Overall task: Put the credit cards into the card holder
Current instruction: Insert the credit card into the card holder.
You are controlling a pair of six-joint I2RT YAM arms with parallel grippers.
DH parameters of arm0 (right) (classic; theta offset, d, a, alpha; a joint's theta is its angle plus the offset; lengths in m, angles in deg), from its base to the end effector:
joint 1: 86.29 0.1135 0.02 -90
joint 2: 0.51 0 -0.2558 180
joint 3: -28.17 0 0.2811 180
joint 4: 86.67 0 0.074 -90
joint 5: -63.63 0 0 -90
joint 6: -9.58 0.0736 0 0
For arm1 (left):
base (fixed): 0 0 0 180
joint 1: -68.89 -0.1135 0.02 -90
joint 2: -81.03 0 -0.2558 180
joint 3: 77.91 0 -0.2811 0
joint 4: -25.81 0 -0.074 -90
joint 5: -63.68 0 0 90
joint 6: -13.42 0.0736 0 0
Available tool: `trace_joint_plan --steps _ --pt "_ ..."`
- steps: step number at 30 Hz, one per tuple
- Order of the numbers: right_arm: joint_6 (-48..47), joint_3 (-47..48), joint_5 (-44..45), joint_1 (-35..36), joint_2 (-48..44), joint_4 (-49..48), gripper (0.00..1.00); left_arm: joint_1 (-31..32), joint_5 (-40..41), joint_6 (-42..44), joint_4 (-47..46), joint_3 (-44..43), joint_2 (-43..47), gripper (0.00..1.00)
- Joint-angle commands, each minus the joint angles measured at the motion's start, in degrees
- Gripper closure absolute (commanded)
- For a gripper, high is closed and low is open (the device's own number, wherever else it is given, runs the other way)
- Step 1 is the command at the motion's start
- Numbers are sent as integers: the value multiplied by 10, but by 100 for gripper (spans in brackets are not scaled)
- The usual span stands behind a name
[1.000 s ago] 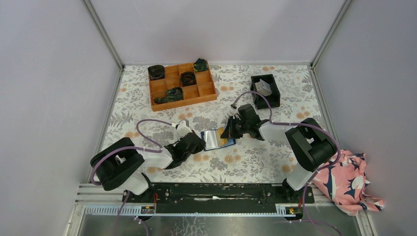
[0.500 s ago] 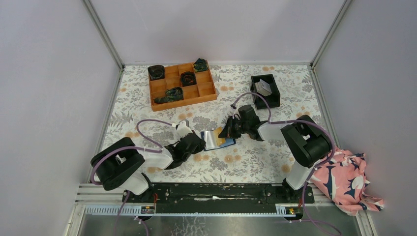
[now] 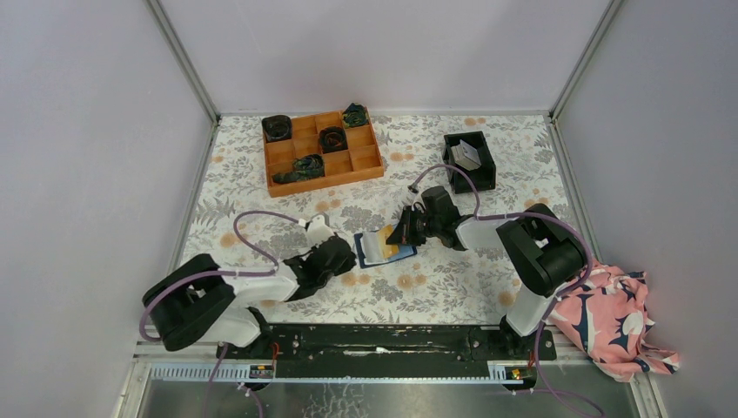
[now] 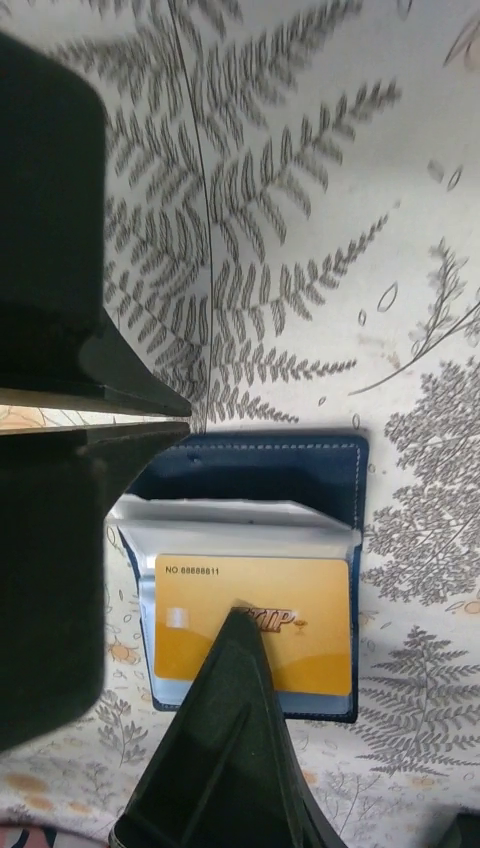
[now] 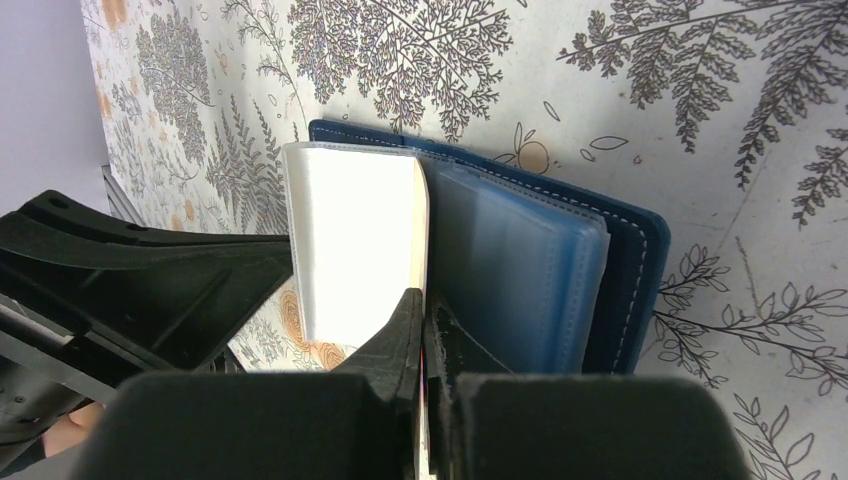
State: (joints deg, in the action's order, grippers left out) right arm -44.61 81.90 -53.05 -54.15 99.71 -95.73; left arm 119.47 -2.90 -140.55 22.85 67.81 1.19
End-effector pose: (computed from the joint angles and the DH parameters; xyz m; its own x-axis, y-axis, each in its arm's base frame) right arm 0.2956 0.2248 0.0764 -0.8721 0.0695 -0.4843 -0.3292 0.6489 0.6859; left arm 0.1978 -0.1945 0.0688 -0.6586 -0.4972 -0.5648 -0.1567 0.8247 -0.5434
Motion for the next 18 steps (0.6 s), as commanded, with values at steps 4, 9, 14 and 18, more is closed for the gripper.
trace_joint_plan --steps 4,9,14,18 --pt "-22 -2 25 1 3 46 100 2 42 48 58 -29 82 86" --pt "-22 1 25 1 4 47 100 2 0 71 -16 -44 94 82" --pt "-20 2 24 1 4 44 100 3 -77 68 -98 -78 13 78" --pt "-16 2 19 1 -1 41 100 0 -123 25 -188 -79 -77 78"
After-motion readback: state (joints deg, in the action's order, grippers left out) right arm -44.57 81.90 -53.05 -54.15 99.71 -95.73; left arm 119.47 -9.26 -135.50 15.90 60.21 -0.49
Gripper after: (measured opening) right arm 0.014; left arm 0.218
